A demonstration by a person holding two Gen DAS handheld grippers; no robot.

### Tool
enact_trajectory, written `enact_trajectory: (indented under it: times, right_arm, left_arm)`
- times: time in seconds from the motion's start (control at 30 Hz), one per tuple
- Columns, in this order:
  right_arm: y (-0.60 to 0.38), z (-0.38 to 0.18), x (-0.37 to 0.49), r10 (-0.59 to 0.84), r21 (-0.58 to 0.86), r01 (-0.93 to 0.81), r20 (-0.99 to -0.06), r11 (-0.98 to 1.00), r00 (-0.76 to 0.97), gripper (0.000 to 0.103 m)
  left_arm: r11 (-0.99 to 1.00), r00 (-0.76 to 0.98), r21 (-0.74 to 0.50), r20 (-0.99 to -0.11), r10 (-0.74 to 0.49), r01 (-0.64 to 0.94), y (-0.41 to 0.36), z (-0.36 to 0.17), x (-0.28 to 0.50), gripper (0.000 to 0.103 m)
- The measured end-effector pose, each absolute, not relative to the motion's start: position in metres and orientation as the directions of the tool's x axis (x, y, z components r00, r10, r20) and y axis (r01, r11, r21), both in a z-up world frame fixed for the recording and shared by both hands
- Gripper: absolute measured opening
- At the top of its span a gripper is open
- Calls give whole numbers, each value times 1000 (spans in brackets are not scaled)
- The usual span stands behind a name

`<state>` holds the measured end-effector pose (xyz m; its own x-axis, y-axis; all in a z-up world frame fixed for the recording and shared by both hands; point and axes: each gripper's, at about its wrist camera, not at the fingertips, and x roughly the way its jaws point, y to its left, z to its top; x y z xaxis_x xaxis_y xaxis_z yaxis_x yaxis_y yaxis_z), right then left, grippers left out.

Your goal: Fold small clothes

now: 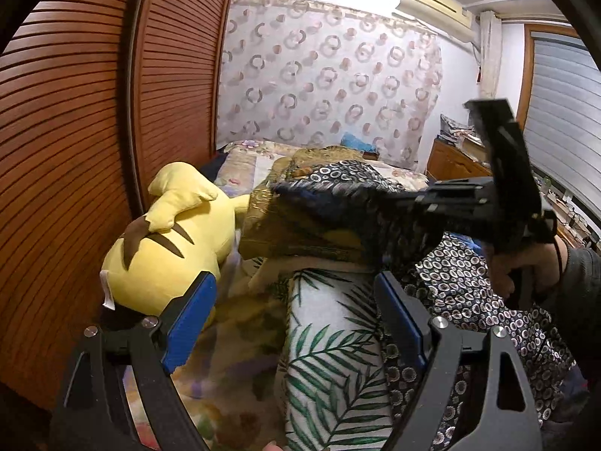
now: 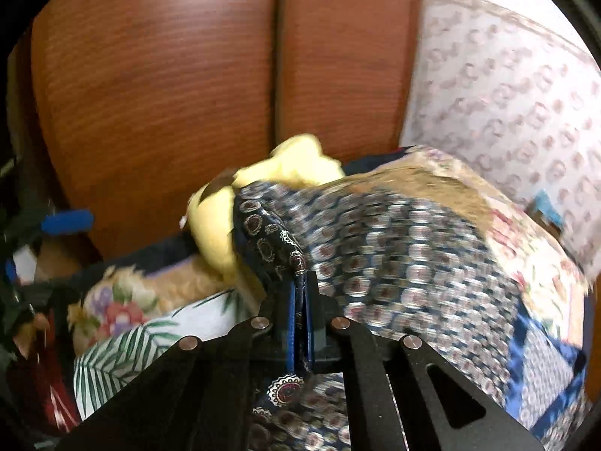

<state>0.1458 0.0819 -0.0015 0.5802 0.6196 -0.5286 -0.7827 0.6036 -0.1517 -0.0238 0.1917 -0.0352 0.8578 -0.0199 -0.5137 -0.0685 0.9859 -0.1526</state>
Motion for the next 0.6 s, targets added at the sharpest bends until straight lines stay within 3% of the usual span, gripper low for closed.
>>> enact_trajectory:
  times: [0.13, 0.43, 0.6]
  right_arm:
    - [39, -4, 163, 572, -81, -687, -489, 722, 658, 4]
    - [-9, -38, 198, 479, -37, -582, -526, 813, 703, 4]
    - [-21, -31, 192, 481, -44, -584, -520, 811, 706, 31]
  left_arm:
    - [989, 855, -143, -518, -35, -46, 181, -35, -17, 86]
    - [992, 853, -124, -518, -70, 6, 156, -32, -7, 86]
    - [993, 851, -120, -519, -82, 23, 151, -30, -3, 86]
